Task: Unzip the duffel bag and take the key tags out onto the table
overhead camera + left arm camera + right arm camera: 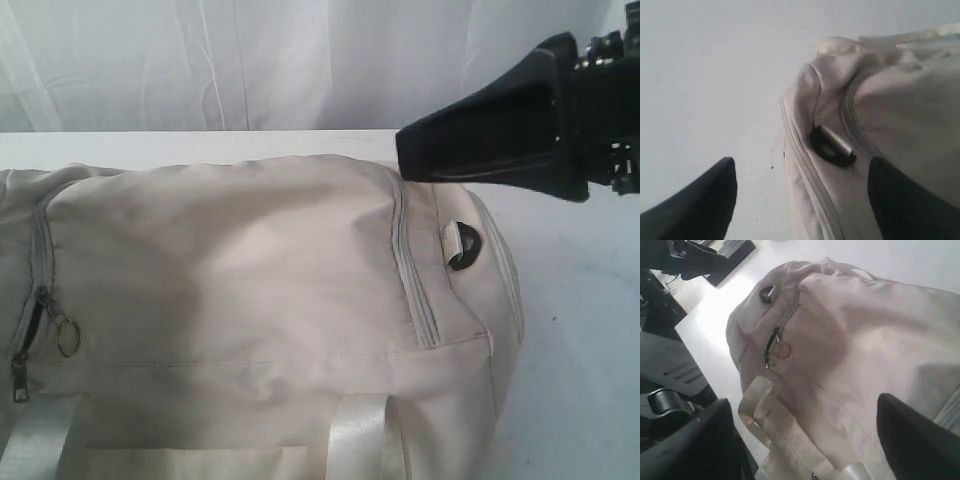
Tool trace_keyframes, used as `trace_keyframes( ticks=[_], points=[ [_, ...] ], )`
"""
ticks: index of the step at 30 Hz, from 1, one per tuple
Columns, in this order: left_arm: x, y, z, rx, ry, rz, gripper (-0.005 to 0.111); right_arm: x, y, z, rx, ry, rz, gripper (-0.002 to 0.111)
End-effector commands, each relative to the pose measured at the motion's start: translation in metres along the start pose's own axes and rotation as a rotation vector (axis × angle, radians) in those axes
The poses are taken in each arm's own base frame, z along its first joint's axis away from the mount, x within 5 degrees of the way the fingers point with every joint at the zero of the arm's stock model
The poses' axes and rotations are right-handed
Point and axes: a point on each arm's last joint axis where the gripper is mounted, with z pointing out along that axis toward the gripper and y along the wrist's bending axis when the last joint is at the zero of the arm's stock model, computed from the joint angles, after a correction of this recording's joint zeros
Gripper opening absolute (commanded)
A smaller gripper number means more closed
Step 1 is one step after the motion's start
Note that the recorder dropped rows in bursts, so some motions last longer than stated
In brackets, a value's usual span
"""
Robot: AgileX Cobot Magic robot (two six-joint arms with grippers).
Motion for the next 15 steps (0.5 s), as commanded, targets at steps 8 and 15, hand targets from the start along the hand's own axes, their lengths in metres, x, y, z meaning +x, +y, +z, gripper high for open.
trace_keyframes(
  ticks=[8,15],
  points=[
    [0.056,-0.015,-0.039,0.09,0.181,-0.012,0.075,-0.007,0.01,0.039,-0.052,-0.023,-0.108,0.063],
    [0.083,-0.023,0.01,0.193,0.208,-0.106,0.075,0.016,0.004,0.141,-0.085,0.156,-0.101,0.063]
  ],
)
